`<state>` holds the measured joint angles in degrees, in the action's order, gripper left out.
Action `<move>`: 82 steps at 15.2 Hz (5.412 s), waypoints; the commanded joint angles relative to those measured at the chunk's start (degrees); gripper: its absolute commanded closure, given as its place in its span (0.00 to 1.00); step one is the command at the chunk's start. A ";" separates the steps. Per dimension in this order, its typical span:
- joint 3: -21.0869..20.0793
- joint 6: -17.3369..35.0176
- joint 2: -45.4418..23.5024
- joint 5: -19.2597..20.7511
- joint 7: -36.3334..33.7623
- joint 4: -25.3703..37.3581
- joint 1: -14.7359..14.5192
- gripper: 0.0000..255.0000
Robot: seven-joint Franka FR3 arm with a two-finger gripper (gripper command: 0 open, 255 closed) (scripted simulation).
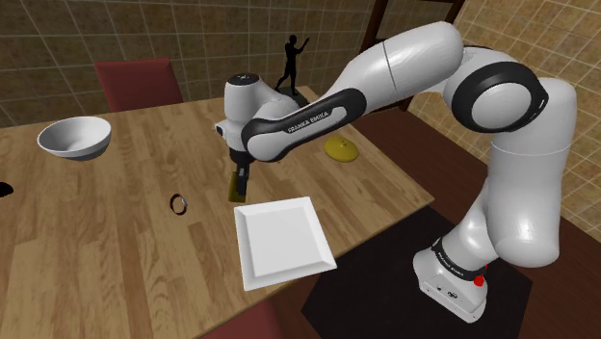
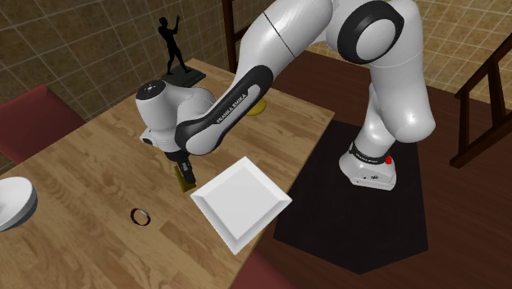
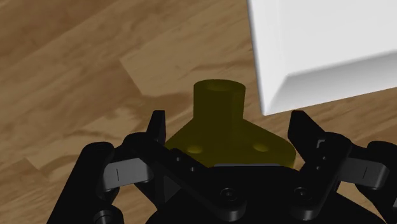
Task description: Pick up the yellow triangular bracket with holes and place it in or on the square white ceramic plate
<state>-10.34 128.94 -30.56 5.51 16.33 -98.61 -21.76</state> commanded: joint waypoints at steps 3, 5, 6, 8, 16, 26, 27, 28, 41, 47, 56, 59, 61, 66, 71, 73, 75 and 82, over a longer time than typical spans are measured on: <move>0.22 2.16 -1.60 0.35 -0.19 -0.56 -0.16 0.00; 0.22 2.16 -1.61 0.36 -0.19 -0.55 -0.16 0.00; 0.22 2.16 -1.61 0.36 -0.19 -0.55 -0.16 0.00; 0.22 2.16 -1.61 0.36 -0.19 -0.55 -0.16 0.00; 0.22 2.15 -1.61 0.35 -0.19 -0.54 -0.16 1.00; -0.15 -1.25 1.06 -0.21 0.11 0.21 0.09 1.00; -0.20 -1.83 1.47 -0.30 0.16 0.39 0.13 1.00; -0.25 -2.42 1.88 -0.39 0.21 0.57 0.16 1.00; -1.48 -5.16 11.63 -2.05 -0.42 -6.31 0.28 1.00; -3.33 -1.20 23.69 -4.62 -2.25 -22.05 -0.54 1.00; -5.64 3.02 34.99 -8.33 -4.30 -37.17 -2.64 1.00; -5.73 5.44 33.43 -7.85 -4.64 -38.08 -2.62 1.00; -5.77 7.06 32.32 -7.48 -4.90 -38.62 -2.61 1.00; -5.80 11.07 29.33 -6.35 -5.69 -39.75 -2.59 1.00; -5.70 13.96 26.96 -5.32 -6.39 -40.36 -2.63 1.00; -5.70 13.96 26.97 -5.33 -6.39 -40.36 -2.64 1.00; -5.70 13.96 26.97 -5.32 -6.39 -40.36 -2.64 1.00; -5.70 13.96 26.96 -5.32 -6.40 -40.36 -2.64 0.00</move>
<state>-16.04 142.90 -3.60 0.19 9.93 -138.96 -24.40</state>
